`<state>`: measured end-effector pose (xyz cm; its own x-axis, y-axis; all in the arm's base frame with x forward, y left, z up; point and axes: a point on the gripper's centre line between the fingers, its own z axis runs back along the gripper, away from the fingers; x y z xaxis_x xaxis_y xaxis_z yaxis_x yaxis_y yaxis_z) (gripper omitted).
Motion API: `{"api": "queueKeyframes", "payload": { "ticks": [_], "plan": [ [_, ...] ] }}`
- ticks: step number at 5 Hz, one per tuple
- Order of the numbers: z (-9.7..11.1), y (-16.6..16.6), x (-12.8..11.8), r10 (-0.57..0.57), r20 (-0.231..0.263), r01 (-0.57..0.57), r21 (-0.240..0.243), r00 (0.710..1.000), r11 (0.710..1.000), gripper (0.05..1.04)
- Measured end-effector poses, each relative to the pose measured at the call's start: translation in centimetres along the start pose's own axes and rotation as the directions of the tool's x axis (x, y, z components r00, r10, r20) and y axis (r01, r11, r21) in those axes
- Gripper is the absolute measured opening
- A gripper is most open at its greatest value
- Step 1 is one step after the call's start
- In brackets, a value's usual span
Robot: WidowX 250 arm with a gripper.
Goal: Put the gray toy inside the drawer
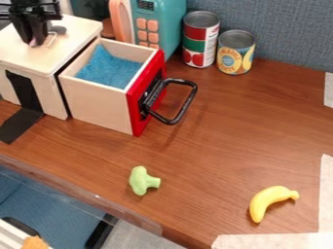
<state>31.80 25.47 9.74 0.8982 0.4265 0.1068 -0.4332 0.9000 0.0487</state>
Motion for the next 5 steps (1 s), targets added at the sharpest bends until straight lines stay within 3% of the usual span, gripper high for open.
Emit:
{"api": "queueKeyframes", "payload": {
  "ticks": [1, 3, 4, 5],
  "plan": [
    [0.5, -2.4, -1.0, -0.035, -0.007, 0.035, -0.012, 0.999, 0.999, 0.102],
    [4.7, -12.4, -3.4, -0.201, 0.104, 0.203, -0.004, 0.974, 0.979, 0.078],
    [5.1, -16.5, -5.0, -0.263, 0.115, 0.264, 0.007, 0.958, 0.964, 0.078],
    [4.3, -15.9, -5.5, -0.225, 0.092, 0.224, 0.016, 0.97, 0.974, 0.078]
  ]
}}
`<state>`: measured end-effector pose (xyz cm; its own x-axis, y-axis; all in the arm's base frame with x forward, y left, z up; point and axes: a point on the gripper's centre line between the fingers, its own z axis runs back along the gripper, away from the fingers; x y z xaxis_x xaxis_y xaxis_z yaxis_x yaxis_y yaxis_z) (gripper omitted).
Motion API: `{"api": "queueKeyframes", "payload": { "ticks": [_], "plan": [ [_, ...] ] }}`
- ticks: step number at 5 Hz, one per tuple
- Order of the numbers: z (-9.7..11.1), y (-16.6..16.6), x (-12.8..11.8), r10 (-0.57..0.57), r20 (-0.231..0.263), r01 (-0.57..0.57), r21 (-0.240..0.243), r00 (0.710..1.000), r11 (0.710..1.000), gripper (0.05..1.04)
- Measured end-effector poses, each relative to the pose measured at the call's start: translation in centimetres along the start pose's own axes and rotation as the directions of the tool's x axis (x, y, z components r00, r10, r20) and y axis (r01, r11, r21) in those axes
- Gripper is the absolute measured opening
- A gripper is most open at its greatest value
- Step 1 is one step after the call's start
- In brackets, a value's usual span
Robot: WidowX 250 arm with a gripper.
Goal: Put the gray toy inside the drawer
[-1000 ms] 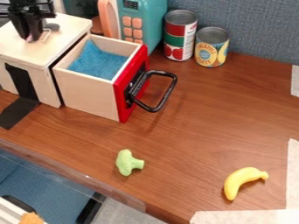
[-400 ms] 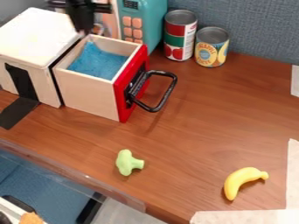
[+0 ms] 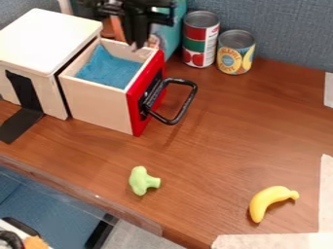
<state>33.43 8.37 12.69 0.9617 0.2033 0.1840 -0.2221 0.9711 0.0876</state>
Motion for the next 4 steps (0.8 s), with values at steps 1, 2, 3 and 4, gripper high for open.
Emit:
{"api": "queueKeyframes", "payload": {
  "ticks": [1, 2, 3, 4],
  "plan": [
    [-0.6, 1.9, -1.4, 0.09, -0.009, -0.09, -0.003, 0.996, 0.996, 0.075],
    [-1.1, 3.7, -2.0, 0.156, -0.023, -0.156, -0.016, 0.988, 0.988, 0.074],
    [-4.0, 3.6, -2.4, 0.15, -0.101, -0.154, -0.031, 0.984, 0.988, 0.102],
    [-5.6, 3.2, -2.3, 0.15, -0.138, -0.158, -0.049, 0.979, 0.986, 0.288]
  ]
}}
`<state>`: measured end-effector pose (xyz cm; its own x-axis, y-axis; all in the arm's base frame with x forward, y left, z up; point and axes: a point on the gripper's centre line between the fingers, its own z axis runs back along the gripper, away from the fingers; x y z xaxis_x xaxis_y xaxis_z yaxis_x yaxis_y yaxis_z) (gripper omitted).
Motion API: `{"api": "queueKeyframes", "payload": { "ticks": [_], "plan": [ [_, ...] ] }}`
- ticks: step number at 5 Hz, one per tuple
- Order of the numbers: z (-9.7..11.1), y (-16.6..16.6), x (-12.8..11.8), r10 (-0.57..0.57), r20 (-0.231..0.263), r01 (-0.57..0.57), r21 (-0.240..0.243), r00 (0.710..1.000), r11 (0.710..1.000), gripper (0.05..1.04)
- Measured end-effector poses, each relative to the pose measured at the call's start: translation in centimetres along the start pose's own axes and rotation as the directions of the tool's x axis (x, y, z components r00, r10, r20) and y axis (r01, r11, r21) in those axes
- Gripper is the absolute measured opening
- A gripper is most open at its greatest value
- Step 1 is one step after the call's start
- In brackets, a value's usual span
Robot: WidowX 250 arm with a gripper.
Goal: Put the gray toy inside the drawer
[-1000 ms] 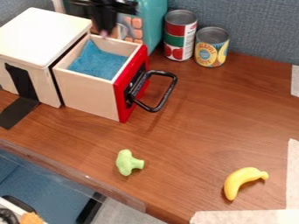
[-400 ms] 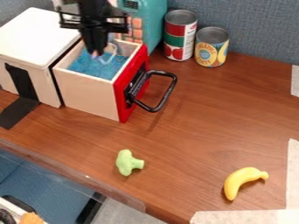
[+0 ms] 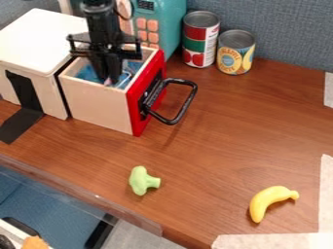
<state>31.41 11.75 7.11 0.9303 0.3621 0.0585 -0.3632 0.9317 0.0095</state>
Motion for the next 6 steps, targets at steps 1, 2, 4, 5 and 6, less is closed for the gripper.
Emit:
{"api": "queueKeyframes", "payload": {
  "ticks": [1, 2, 4, 5, 6],
  "plan": [
    [0.3, 0.2, 0.5, 0.013, 0.016, -0.013, 0.014, 1.0, 1.0, 0.57],
    [0.6, 0.4, 0.6, 0.014, 0.03, -0.014, 0.025, 0.999, 1.0, 0.878],
    [5.1, -0.2, -0.1, -0.043, 0.148, 0.042, 0.013, 0.988, 0.999, 1.008],
    [5.3, -0.3, -0.1, -0.049, 0.151, 0.048, 0.013, 0.987, 0.999, 1.001],
    [5.1, -0.3, -0.1, -0.048, 0.148, 0.046, 0.013, 0.988, 0.999, 1.001]
  ]
}}
